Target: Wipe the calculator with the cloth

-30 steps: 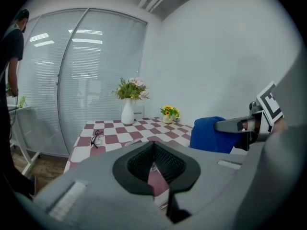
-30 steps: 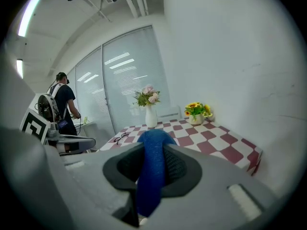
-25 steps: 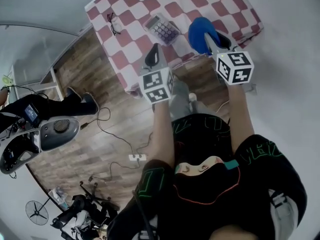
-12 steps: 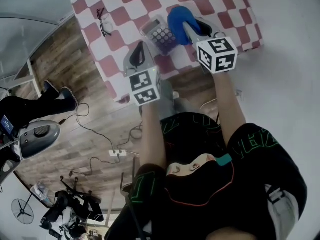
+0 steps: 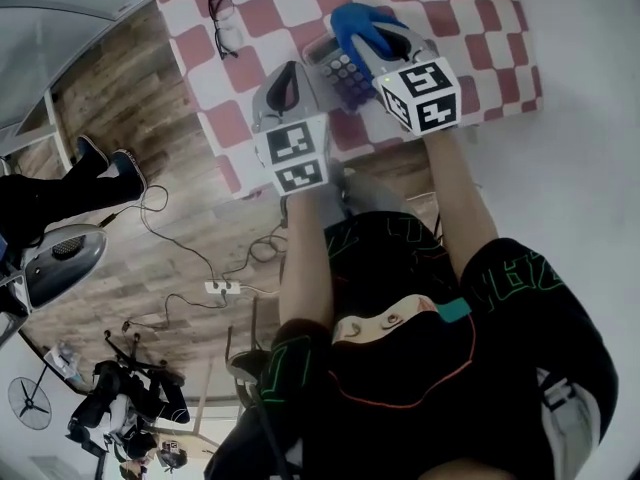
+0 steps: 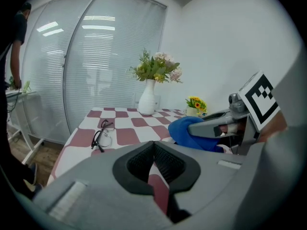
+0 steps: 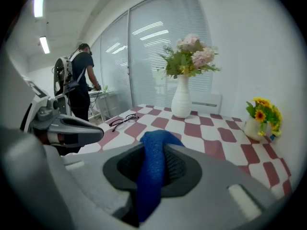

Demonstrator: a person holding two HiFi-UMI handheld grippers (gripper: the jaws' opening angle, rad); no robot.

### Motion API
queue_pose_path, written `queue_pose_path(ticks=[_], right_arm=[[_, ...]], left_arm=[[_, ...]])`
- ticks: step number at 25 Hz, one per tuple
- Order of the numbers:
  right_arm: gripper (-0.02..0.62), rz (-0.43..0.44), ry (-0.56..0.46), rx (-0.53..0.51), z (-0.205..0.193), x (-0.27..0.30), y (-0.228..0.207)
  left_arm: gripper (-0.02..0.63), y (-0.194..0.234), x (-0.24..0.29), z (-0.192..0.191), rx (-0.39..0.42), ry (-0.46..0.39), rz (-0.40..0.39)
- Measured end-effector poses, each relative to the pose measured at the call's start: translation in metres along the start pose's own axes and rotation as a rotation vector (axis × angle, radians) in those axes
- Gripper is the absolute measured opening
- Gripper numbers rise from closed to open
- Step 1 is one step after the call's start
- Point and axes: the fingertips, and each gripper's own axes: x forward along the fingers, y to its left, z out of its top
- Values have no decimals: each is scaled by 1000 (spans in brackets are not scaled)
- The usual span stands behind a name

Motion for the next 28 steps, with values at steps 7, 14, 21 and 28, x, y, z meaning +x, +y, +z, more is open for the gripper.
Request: queue_pose_path(ticks=[7, 14, 21, 28], right_arm=[[83, 49, 64, -200, -4, 18, 29], [83, 140, 55, -388, -3, 20, 55], [86, 273, 68, -618, -23, 7, 85], [86, 366, 73, -709, -46, -14, 97]], left_arm=[[9, 33, -3, -5, -84, -5, 89], [9, 41, -17, -14, -137, -21, 186], [9, 28, -35, -17, -158, -38, 251], [9, 5, -53, -17, -179, -68, 295]])
